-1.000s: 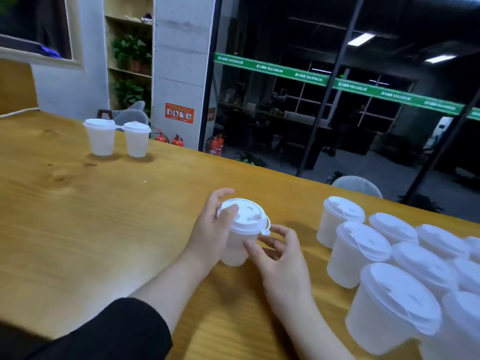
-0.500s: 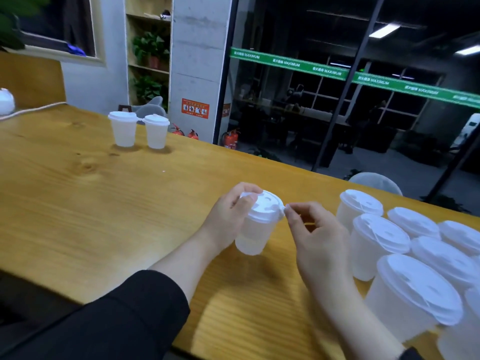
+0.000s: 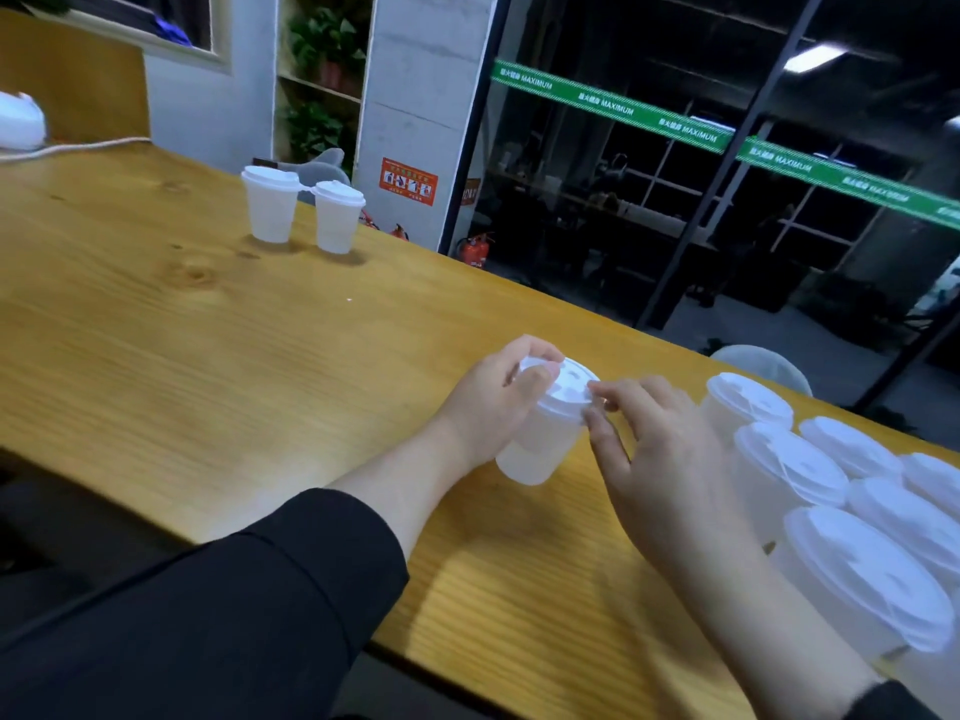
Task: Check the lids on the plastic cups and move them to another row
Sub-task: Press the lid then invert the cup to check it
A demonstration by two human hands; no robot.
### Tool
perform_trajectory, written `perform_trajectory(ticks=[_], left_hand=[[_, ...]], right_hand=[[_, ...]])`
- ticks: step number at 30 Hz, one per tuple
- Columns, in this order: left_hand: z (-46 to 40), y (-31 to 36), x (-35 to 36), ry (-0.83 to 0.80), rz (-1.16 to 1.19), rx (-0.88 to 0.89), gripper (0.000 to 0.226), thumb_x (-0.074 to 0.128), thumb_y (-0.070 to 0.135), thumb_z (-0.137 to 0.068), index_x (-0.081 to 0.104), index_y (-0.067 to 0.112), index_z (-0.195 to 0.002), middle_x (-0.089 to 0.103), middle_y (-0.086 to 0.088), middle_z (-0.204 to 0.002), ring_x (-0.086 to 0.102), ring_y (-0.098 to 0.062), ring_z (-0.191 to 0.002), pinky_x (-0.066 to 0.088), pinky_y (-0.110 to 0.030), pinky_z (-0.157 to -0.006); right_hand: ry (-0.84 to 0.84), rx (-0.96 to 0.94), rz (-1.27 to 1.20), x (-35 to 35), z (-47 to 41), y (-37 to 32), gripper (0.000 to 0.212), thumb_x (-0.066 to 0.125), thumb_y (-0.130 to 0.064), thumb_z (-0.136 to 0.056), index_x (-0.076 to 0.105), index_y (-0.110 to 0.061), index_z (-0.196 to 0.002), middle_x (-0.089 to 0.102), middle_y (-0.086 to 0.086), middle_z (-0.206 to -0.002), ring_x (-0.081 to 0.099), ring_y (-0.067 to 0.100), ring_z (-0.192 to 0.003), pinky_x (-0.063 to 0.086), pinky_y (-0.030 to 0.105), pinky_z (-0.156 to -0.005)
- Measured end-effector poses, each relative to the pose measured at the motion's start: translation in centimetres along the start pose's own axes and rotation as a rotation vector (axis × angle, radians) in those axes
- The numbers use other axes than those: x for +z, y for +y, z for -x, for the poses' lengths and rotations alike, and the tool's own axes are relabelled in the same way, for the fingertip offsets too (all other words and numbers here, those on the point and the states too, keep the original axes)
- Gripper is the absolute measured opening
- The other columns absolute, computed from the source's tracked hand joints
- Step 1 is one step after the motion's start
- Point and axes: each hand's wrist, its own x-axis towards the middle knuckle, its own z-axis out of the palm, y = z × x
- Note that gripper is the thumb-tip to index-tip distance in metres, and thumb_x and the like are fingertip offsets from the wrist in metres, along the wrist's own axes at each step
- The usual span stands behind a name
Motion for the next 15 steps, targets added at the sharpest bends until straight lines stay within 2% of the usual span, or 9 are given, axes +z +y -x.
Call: perform_trajectory(ticks=[4, 7, 11, 15], left_hand=[[-0.1, 0.2, 0.0, 0.002, -0.023, -0.002, 0.044, 0.042, 0.059, -0.084, 0.063, 0.033, -0.111, 0.067, -0.011, -0.108, 0.062, -0.03, -0.097, 0.045, -0.035, -0.072], [0.0, 0.1, 0.0, 0.002, -0.029, -0.011, 0.035, 0.043, 0.051, -0.09, 0.063, 0.032, -0.112, 0.066, -0.007, -0.105, 0.06, -0.022, -0.092, 0.044, -0.033, -0.07], [0.1, 0.3, 0.0, 0.003, -0.026, 0.006, 0.036, 0.042, 0.049, -0.091, 0.063, 0.03, -0.113, 0.065, -0.004, -0.102, 0.059, -0.018, -0.088, 0.043, -0.029, -0.068], [0.2, 0.4, 0.0, -0.003, -0.023, 0.017, 0.038, 0.041, 0.05, -0.091, 0.062, 0.03, -0.115, 0.066, 0.0, -0.105, 0.061, -0.015, -0.09, 0.045, -0.021, -0.066]], right_hand=[[-0.066, 0.016, 0.078, -0.9, -0.3, -0.7, 0.031, 0.048, -0.049, -0.099, 0.066, -0.03, -0.116, 0.06, -0.011, -0.099, 0.054, 0.021, -0.091, 0.048, 0.046, -0.074], [-0.107, 0.021, 0.116, -1.5, -0.4, -1.0, 0.039, 0.044, -0.06, -0.097, 0.066, -0.032, -0.114, 0.059, -0.012, -0.092, 0.052, 0.02, -0.087, 0.048, 0.047, -0.074], [-0.182, 0.041, 0.159, -2.0, -0.7, -1.2, 0.041, 0.04, -0.061, -0.096, 0.065, -0.034, -0.114, 0.056, -0.016, -0.085, 0.051, 0.02, -0.085, 0.048, 0.048, -0.075], [-0.244, 0.058, 0.229, -2.3, -1.3, -1.4, 0.044, 0.035, -0.058, -0.097, 0.066, -0.032, -0.114, 0.058, -0.011, -0.086, 0.053, 0.022, -0.086, 0.048, 0.048, -0.078]])
